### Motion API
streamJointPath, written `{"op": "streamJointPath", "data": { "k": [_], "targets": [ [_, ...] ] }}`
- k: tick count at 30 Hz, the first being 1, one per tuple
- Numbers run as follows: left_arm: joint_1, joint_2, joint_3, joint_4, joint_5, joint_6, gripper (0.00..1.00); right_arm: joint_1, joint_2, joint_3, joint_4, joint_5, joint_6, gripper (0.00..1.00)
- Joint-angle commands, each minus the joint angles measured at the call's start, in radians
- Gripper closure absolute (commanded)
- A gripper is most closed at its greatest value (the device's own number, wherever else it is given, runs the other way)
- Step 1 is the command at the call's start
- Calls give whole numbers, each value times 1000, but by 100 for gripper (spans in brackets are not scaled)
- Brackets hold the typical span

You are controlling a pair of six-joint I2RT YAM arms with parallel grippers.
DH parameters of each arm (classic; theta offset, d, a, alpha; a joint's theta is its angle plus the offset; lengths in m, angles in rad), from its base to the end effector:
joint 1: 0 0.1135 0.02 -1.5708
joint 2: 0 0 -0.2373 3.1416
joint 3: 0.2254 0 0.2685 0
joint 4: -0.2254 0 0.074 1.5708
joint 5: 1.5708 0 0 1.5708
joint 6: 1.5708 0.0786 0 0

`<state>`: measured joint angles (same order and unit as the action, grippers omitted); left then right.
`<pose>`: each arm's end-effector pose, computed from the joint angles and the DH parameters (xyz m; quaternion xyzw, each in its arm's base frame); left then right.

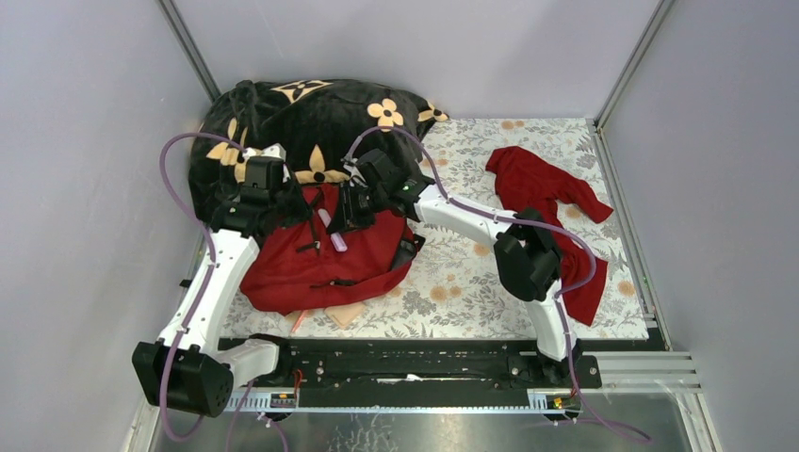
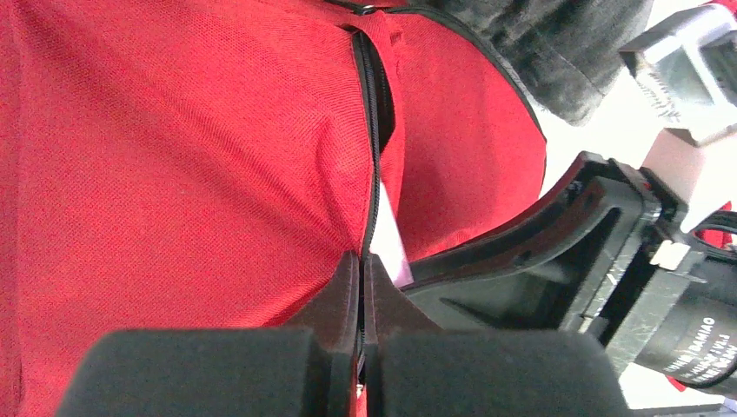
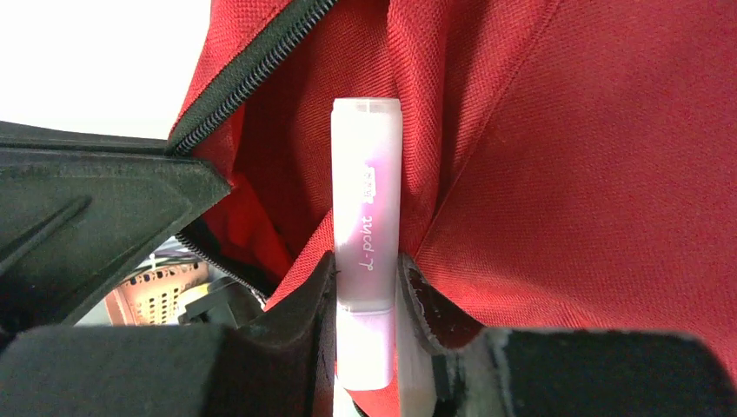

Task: Pack the student bag
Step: Place the stationery in the student bag.

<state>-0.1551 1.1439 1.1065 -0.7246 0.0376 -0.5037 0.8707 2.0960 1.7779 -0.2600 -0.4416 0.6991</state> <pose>0.2919 -0.0486 0.2744 -0.1521 0.9065 -0.1436 0.3667 0.3144 0.4253 0.2147 -0.1774 0.8459 0.4646 0.1926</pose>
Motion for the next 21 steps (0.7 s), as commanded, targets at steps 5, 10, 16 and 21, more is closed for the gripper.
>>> {"op": "streamJointPath", "data": {
  "k": [5,10,16,21],
  "targets": [
    [9,-39,-24,107,100,10,100,28,66,123,-35,-77,8,100],
    [9,-58,-41,105,125,14,100,24,138,267,-39,-21,48,100],
    [9,-70,-54,98,147,27,100,8,225,374,32,61,129,100],
    [9,-73,-61,99,122,22,100,7,239,372,86,4,181,57]
  ]
}}
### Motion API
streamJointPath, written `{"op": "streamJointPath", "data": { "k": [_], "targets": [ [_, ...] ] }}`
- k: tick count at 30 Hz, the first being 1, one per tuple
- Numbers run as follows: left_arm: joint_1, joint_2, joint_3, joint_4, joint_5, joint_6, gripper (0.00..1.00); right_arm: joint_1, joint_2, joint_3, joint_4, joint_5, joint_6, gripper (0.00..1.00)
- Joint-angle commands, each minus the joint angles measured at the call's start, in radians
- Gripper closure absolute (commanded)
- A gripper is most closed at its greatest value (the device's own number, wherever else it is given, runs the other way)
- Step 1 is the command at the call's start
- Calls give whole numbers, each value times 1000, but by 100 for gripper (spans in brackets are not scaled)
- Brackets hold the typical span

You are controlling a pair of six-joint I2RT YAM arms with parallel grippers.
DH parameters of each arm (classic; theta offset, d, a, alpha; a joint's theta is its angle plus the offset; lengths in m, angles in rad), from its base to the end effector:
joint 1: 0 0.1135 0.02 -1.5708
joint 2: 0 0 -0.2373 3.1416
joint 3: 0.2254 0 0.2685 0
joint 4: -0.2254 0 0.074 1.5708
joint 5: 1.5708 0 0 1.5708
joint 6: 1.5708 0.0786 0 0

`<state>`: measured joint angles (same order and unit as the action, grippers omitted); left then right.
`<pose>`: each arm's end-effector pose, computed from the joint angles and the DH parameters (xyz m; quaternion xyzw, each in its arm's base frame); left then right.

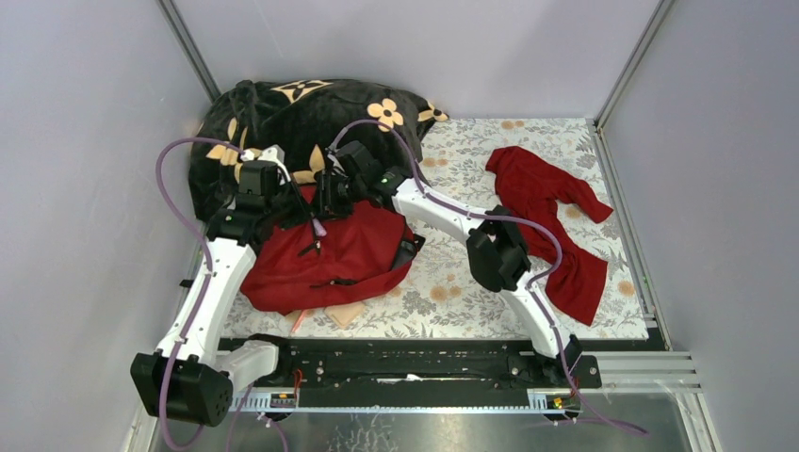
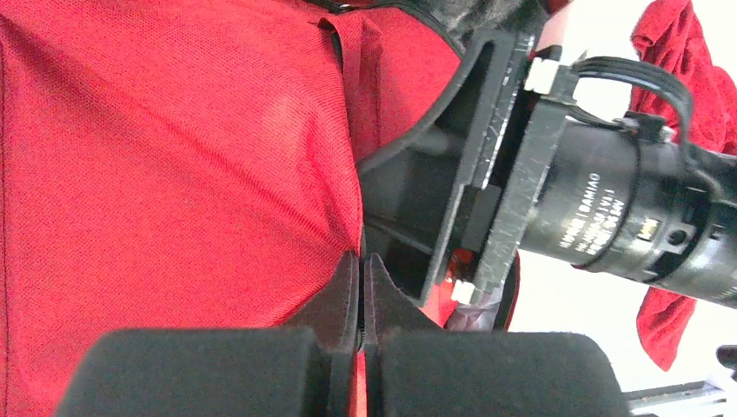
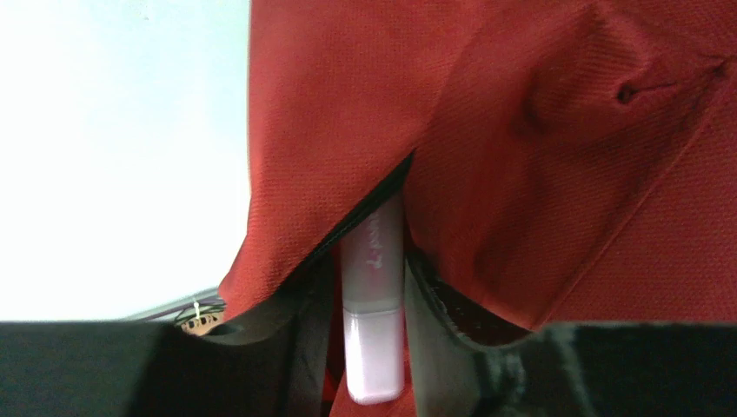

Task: Pack the student bag
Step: Place the stationery in the student bag.

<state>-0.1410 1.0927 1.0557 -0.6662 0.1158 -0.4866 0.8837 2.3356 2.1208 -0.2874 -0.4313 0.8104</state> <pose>0.2864 -0.0498 0.2761 -0.1318 0.8965 -0.1795 0.3829 0.3426 0.4694 0.2176 -0.1397 0.8361 0.4947 0.1914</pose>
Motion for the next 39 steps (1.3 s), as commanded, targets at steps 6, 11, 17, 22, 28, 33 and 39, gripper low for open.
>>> {"op": "streamJointPath", "data": {
  "k": [6,11,17,22,28,33,39],
  "targets": [
    [-3,-20,-14,41,-1,-14,100,-7,-125,-148,197,-6,79,31],
    [4,-16,-16,42,-19,-17,100,-7,-220,-246,240,-2,78,30],
    [11,-19,-16,40,-23,-13,100,-7,-258,-314,212,11,38,46],
    [15,-18,-13,41,-17,-8,100,-7,-242,-378,221,-22,28,48],
    [17,-15,-13,40,-14,-6,100,-6,-211,-361,229,-66,25,78],
    [18,-10,-13,49,-1,-5,100,-3,-186,-355,407,-188,134,89],
    [18,-13,-8,48,18,-13,100,15,-15,-72,316,-201,147,89]
  ]
}}
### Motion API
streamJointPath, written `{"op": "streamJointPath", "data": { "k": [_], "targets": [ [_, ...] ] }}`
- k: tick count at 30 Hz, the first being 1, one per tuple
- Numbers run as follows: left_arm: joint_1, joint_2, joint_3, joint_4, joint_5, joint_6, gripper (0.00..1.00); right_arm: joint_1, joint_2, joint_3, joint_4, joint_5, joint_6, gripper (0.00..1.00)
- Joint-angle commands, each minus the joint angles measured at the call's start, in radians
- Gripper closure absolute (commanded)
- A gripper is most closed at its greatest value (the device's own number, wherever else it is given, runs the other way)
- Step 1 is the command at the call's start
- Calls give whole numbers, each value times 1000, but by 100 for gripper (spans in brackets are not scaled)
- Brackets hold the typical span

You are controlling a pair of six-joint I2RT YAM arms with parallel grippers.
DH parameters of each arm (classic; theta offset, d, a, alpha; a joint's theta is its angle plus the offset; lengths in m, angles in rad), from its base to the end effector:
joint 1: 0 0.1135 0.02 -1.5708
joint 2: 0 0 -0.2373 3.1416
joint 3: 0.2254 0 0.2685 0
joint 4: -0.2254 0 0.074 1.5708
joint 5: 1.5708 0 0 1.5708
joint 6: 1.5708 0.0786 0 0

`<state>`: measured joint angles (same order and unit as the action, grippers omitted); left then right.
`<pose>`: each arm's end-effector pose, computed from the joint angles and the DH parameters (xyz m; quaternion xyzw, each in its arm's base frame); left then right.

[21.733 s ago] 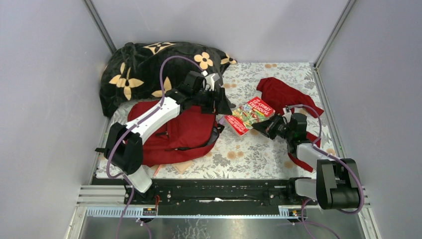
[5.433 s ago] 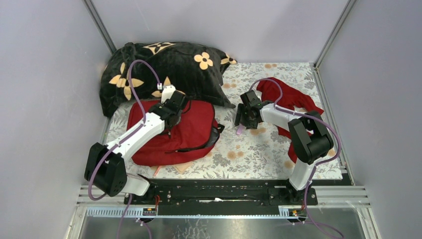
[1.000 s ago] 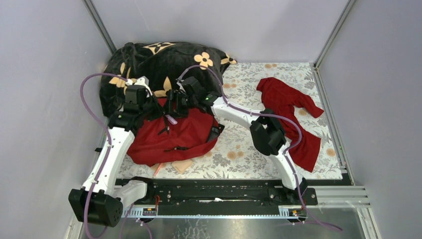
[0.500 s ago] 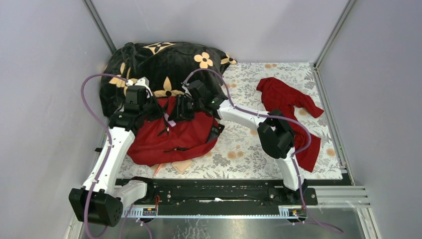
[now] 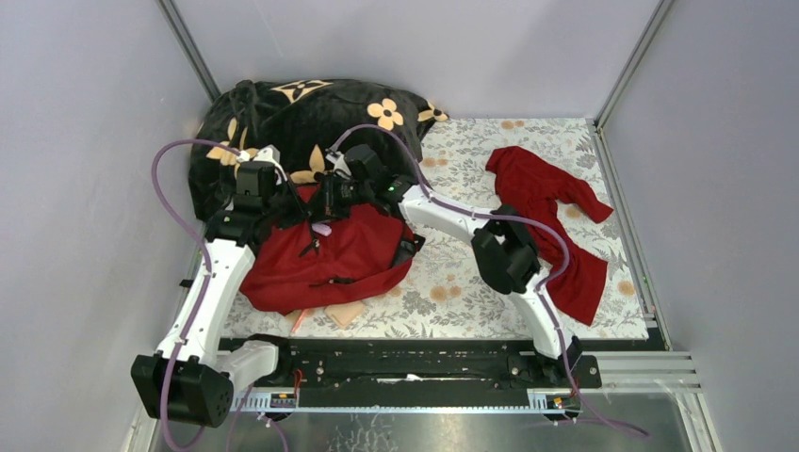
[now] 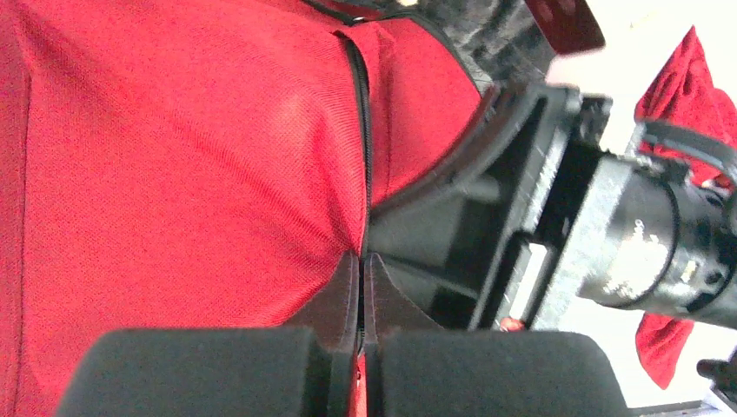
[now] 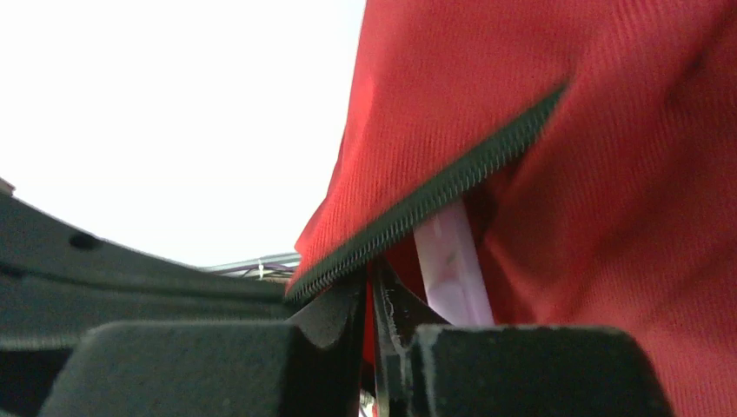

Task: Pack the student bag
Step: Place the stationery in the student bag.

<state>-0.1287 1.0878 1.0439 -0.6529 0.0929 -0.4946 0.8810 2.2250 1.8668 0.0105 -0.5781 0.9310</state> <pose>0.2873 -0.0445 0.2744 -0.1453 0.8935 -0.1697 0.3895 0.3245 0.4608 0.2186 -0.1440 0.7886 0.5771 0.1558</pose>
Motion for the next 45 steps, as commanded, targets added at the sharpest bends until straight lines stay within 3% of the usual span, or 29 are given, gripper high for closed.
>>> {"op": "streamJointPath", "data": {
  "k": [1,3,8,14,16,26,33,45],
  "targets": [
    [6,-9,4,34,41,-5,100,17,118,218,-19,-55,21,89],
    [6,-9,7,27,37,-5,100,13,122,248,-69,-47,-10,91],
    [8,-8,1,24,30,0,100,12,-82,55,-75,102,-148,87],
    [9,1,-8,24,25,7,100,-16,-305,-191,-2,274,-228,62],
    [9,3,-10,25,25,8,100,-31,-324,-231,25,279,-220,59],
    [9,10,-8,32,33,10,100,-73,-203,-164,-97,228,-198,51],
    [11,9,-10,32,36,9,100,-72,-128,-141,-40,108,-136,49],
    [11,14,-16,41,40,7,100,-50,-113,-179,118,-53,4,60]
  ]
}}
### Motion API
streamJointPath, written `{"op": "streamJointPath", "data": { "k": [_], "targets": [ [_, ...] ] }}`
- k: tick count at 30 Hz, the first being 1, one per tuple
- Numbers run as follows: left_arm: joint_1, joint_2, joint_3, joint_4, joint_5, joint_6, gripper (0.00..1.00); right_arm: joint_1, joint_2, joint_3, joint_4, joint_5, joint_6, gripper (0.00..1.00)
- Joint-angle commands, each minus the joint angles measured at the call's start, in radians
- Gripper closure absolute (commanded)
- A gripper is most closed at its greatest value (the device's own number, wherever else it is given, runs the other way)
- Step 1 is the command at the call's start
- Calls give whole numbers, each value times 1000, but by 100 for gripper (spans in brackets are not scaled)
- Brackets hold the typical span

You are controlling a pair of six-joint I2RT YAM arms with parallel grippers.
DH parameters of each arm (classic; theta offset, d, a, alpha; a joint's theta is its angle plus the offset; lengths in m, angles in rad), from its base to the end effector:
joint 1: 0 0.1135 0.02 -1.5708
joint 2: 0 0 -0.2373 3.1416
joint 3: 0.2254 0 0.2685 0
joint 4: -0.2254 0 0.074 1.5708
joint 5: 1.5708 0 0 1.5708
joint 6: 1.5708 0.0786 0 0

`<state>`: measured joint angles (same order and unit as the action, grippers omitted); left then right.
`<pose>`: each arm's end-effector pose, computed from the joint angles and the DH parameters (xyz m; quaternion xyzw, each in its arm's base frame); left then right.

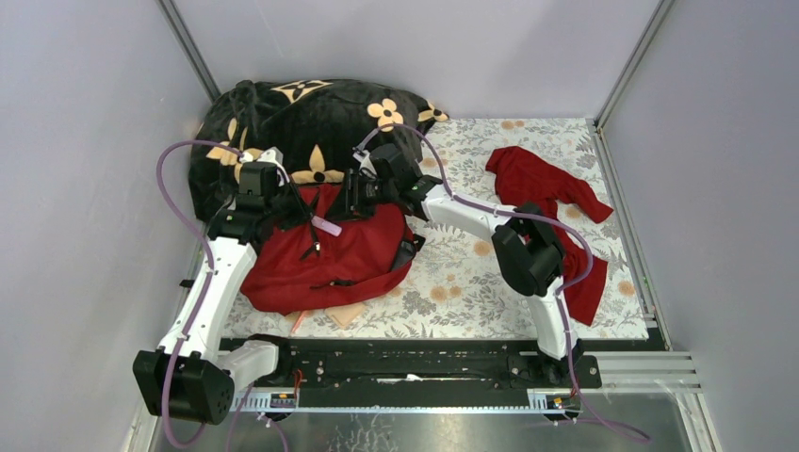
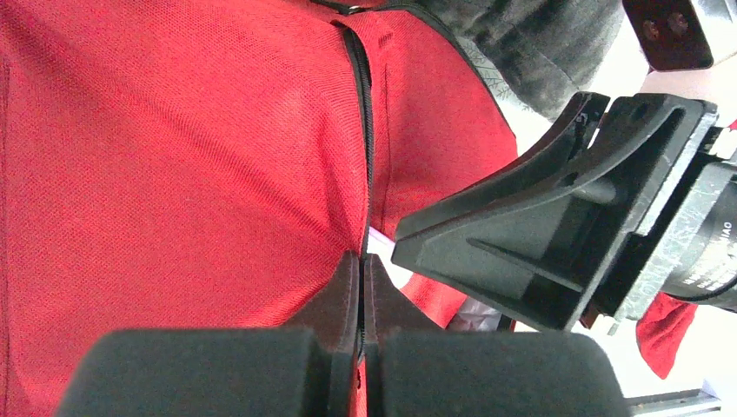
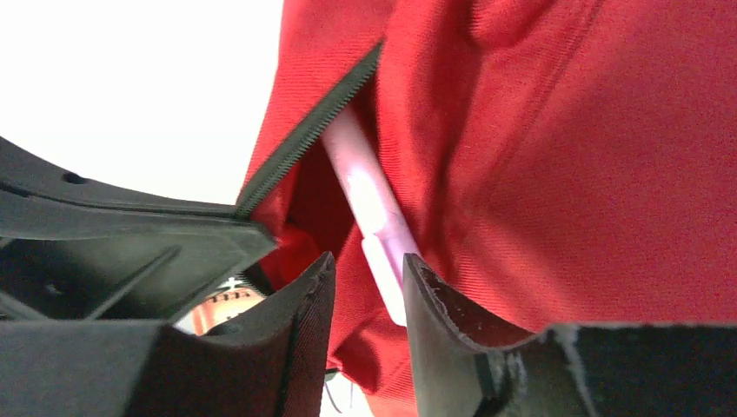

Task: Pack the student bag
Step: Place the stationery in the student bag.

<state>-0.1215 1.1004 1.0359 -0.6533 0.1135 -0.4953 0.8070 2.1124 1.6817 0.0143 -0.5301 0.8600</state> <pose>0.2888 -0.0442 0.2680 -0.1458 0.8975 -0.1746 0.3779 0.3413 0.4138 0.2047 -0.1215 0.8122 0.5374 0.1915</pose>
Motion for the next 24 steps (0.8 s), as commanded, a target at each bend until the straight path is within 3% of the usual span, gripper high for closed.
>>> {"op": "streamJointPath", "data": {
  "k": [1,8,15,21,24],
  "targets": [
    [3,1,-8,43,20,8,100,29,-2,6,119,-110,81,61],
    [3,2,-7,44,22,7,100,58,30,69,58,-126,47,63],
    [3,-1,-8,43,22,8,100,55,-63,64,-42,-19,-99,61],
    [3,-8,-10,41,19,8,100,33,-148,-59,-46,146,-135,53],
    [3,-8,-10,41,20,9,100,6,-147,-110,18,123,-88,52]
  ]
}}
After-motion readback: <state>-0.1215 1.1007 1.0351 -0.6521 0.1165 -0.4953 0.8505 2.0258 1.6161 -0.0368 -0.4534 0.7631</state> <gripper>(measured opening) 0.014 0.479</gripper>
